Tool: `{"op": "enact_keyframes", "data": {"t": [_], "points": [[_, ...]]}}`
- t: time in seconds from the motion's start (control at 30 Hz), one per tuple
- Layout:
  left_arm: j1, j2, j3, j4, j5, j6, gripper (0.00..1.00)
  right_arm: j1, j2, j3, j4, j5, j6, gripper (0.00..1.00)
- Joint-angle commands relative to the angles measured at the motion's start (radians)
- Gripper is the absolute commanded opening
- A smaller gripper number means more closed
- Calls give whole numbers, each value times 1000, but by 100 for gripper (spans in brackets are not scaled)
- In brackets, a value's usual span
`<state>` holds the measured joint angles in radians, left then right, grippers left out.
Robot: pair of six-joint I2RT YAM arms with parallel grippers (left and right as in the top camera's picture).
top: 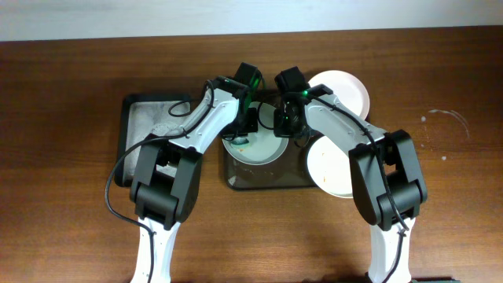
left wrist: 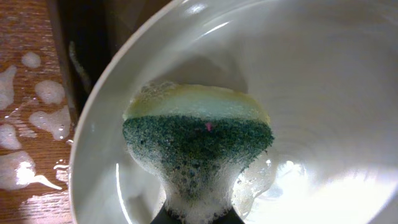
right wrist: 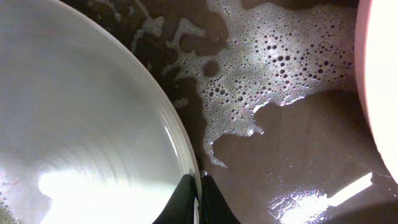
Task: Clean dirty plates on tray and stack at the side
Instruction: 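Move the sponge with left gripper into the white plate held by right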
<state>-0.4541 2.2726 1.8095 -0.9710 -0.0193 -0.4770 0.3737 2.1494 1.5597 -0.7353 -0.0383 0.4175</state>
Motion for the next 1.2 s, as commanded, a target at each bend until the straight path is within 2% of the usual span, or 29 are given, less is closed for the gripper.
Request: {"op": "enact_keyframes", "data": {"t": [0.0, 0.2, 0.4, 0.6, 0.7, 0.77, 0.97, 1.17], "points": [[2, 24, 1, -2, -43, -16, 1, 4, 19, 4, 7, -6, 5, 4], [3, 48, -27, 138, -143, -33, 1, 4, 19, 4, 6, -6, 5, 4], [3, 91, -28, 192, -114, -34, 1, 4, 19, 4, 6, -18, 6, 4], [39, 91, -28, 178, 91, 2, 1, -75, 19, -15, -1, -256, 3, 4], [84, 91, -28, 178, 320, 88, 1, -133, 19, -63, 32, -364, -22, 4], [103, 91, -28, 161, 392, 117, 1, -154, 19, -97, 71, -407, -22, 4], [77, 91, -28, 84, 229, 117, 1, -157, 19, -116, 101, -414, -29, 4], [51, 91, -27, 222, 63, 149, 1, -157, 19, -116, 99, -415, -37, 4]]}}
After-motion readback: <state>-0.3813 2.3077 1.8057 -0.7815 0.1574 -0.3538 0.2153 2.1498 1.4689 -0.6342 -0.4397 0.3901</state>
